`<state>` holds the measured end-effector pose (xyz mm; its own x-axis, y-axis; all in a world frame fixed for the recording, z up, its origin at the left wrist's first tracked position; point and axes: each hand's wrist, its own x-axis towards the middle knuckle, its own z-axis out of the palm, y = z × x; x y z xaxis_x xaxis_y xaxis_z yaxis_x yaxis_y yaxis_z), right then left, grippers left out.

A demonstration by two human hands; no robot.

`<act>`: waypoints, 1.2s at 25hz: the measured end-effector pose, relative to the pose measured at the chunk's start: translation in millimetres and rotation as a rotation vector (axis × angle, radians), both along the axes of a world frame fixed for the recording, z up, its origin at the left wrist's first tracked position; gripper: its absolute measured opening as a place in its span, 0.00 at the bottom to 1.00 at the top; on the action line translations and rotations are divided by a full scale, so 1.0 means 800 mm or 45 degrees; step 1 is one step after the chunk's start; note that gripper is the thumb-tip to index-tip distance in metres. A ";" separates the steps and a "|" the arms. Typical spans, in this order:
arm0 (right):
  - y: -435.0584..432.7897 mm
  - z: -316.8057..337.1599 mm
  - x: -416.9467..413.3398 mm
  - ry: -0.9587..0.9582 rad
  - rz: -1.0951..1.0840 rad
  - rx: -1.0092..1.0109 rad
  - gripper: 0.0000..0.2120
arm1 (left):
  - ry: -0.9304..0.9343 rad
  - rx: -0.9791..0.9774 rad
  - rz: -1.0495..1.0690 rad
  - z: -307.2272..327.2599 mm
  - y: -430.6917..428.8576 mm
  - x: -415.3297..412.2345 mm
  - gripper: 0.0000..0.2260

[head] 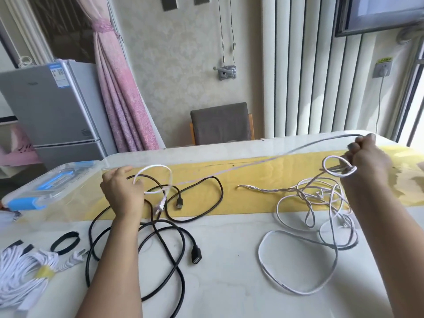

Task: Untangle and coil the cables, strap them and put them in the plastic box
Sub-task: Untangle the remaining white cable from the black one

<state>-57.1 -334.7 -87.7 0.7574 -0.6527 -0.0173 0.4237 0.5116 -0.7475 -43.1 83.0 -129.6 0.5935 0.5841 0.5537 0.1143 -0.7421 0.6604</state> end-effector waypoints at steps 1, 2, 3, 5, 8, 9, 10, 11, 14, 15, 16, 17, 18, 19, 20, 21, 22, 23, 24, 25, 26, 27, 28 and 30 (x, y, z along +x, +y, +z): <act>0.001 0.002 -0.001 0.004 0.018 -0.107 0.14 | 0.037 0.029 -0.014 0.004 -0.004 -0.003 0.23; 0.005 0.004 -0.002 -0.006 0.076 -0.254 0.13 | 0.097 0.063 -0.086 0.009 -0.012 -0.006 0.29; 0.013 0.006 -0.004 -0.039 0.173 -0.417 0.12 | 0.170 0.087 -0.231 0.015 -0.022 -0.008 0.36; 0.036 0.009 -0.012 -0.157 0.423 -0.762 0.11 | 0.281 0.093 -0.734 0.030 -0.055 -0.019 0.46; 0.073 0.009 -0.030 -0.313 0.761 -1.267 0.11 | 0.452 0.038 -1.527 0.043 -0.114 -0.046 0.44; 0.082 0.008 -0.036 -0.323 0.866 -1.378 0.11 | 0.468 -0.007 -1.649 0.041 -0.126 -0.050 0.43; 0.090 0.007 -0.040 -0.333 0.959 -1.468 0.12 | 0.426 -0.069 -1.699 0.039 -0.138 -0.052 0.41; 0.097 0.006 -0.044 -0.342 1.047 -1.533 0.12 | 0.365 -0.156 -1.690 0.035 -0.147 -0.051 0.38; 0.115 0.002 -0.051 -0.325 1.244 -1.579 0.12 | 0.211 -0.623 -1.742 0.036 -0.159 -0.054 0.22; 0.118 0.002 -0.052 -0.296 1.270 -1.585 0.12 | 0.171 -0.789 -1.758 0.037 -0.160 -0.055 0.15; 0.119 0.001 -0.052 -0.256 1.276 -1.604 0.12 | 0.140 -0.890 -1.745 0.040 -0.159 -0.057 0.11; 0.120 0.002 -0.052 -0.203 1.266 -1.639 0.13 | 0.128 -0.919 -1.703 0.043 -0.155 -0.057 0.12; 0.117 0.003 -0.052 -0.141 1.244 -1.682 0.16 | 0.124 -0.946 -1.670 0.046 -0.150 -0.058 0.14; 0.113 0.005 -0.051 -0.079 1.206 -1.722 0.19 | 0.098 -1.004 -1.642 0.049 -0.145 -0.056 0.15; 0.107 0.006 -0.051 -0.028 1.145 -1.758 0.21 | 0.043 -1.105 -1.606 0.054 -0.138 -0.055 0.16; 0.099 0.008 -0.051 0.003 1.069 -1.788 0.21 | -0.035 -1.231 -1.563 0.057 -0.130 -0.052 0.16; 0.091 0.011 -0.050 0.009 0.997 -1.801 0.20 | -0.127 -1.360 -1.510 0.061 -0.120 -0.048 0.17; 0.082 0.015 -0.050 -0.002 0.940 -1.789 0.19 | -0.217 -1.465 -1.443 0.065 -0.109 -0.044 0.17; 0.072 0.018 -0.049 -0.018 0.888 -1.760 0.17 | -0.298 -1.554 -1.380 0.067 -0.097 -0.040 0.17; 0.063 0.022 -0.048 -0.029 0.825 -1.721 0.16 | -0.372 -1.634 -1.329 0.068 -0.085 -0.036 0.16; 0.053 0.023 -0.046 -0.030 0.744 -1.675 0.16 | -0.441 -1.713 -1.280 0.067 -0.074 -0.032 0.16; 0.043 0.024 -0.044 -0.028 0.643 -1.615 0.16 | -0.503 -1.783 -1.232 0.066 -0.065 -0.028 0.16; 0.034 0.023 -0.042 -0.025 0.531 -1.556 0.16 | -0.558 -1.842 -1.182 0.064 -0.058 -0.024 0.16; 0.020 0.020 -0.035 0.026 0.283 -1.492 0.16 | -0.665 -1.954 -1.068 0.059 -0.046 -0.017 0.16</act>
<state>-85.0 -319.1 -71.9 0.8623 -0.1334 0.4884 0.3950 -0.4262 -0.8138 -56.9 46.4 -82.5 0.9260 0.3691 0.0791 -0.3445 0.7406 0.5770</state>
